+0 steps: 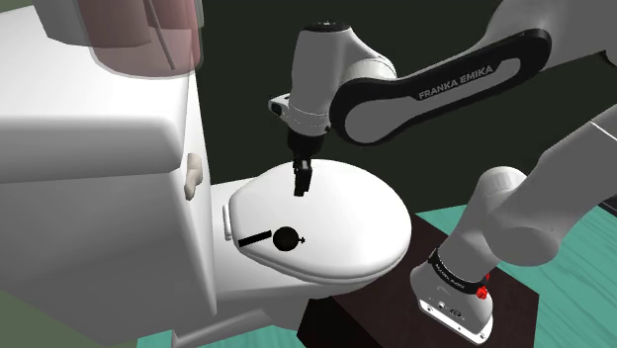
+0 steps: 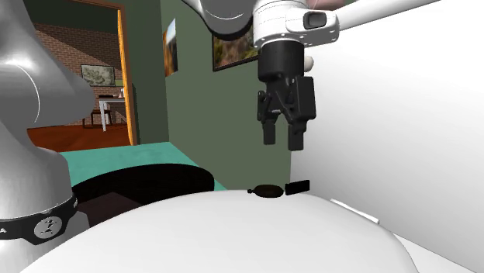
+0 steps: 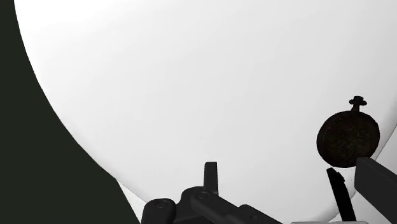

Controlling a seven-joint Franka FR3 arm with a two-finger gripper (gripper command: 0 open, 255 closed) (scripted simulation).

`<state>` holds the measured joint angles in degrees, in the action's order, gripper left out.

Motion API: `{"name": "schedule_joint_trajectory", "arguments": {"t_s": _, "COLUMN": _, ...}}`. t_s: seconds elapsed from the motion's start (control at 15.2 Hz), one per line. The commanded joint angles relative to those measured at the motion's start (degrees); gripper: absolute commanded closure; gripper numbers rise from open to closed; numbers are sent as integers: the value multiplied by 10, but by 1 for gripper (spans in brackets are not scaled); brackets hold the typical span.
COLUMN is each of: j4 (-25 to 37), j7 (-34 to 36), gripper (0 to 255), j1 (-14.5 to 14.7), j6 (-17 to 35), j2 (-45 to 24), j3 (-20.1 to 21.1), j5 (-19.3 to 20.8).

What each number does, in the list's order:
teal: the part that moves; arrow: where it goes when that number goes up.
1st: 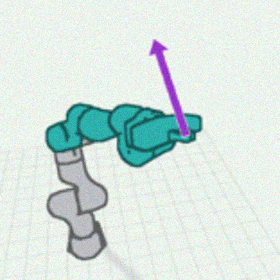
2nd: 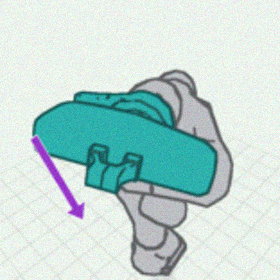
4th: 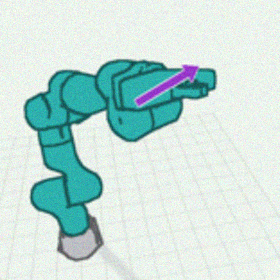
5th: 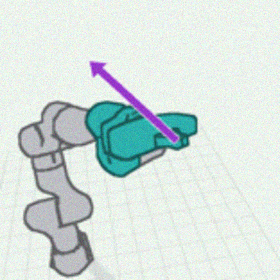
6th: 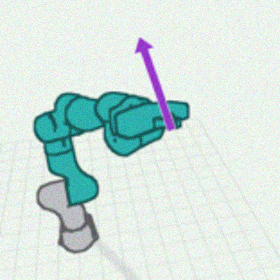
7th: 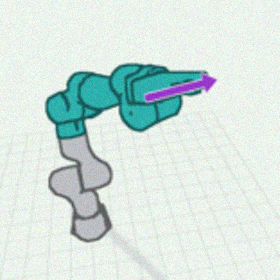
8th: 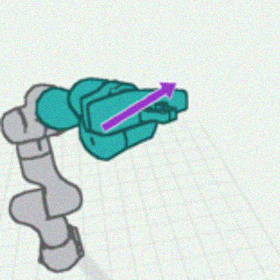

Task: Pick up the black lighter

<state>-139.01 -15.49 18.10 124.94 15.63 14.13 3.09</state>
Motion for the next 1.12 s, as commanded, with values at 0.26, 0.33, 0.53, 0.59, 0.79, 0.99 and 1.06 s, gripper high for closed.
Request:
{"name": "schedule_joint_trajectory", "arguments": {"t_s": 0.26, "j4": 11, "j7": -15, "gripper": 0, "j1": 30, "j6": 73, "j2": -83, "j3": 46, "j5": 54}}
{"name": "schedule_joint_trajectory", "arguments": {"t_s": 0.33, "j4": 14, "j7": -15, "gripper": 0, "j1": 35, "j6": 85, "j2": -98, "j3": 54, "j5": 66}}
{"name": "schedule_joint_trajectory", "arguments": {"t_s": 0.53, "j4": 20, "j7": -12, "gripper": 0, "j1": 46, "j6": 109, "j2": -132, "j3": 69, "j5": 98}}
{"name": "schedule_joint_trajectory", "arguments": {"t_s": 0.59, "j4": 17, "j7": -7, "gripper": 0, "j1": 46, "j6": 117, "j2": -137, "j3": 69, "j5": 103}}
{"name": "schedule_joint_trajectory", "arguments": {"t_s": 0.79, "j4": 11, "j7": 7, "gripper": 0, "j1": 45, "j6": 138, "j2": -156, "j3": 69, "j5": 119}}
{"name": "schedule_joint_trajectory", "arguments": {"t_s": 0.99, "j4": 5, "j7": 25, "gripper": 0, "j1": 44, "j6": 163, "j2": -179, "j3": 68, "j5": 140}}
{"name": "schedule_joint_trajectory", "arguments": {"t_s": 1.06, "j4": 5, "j7": 25, "gripper": 0, "j1": 44, "j6": 163, "j2": -179, "j3": 67, "j5": 140}}
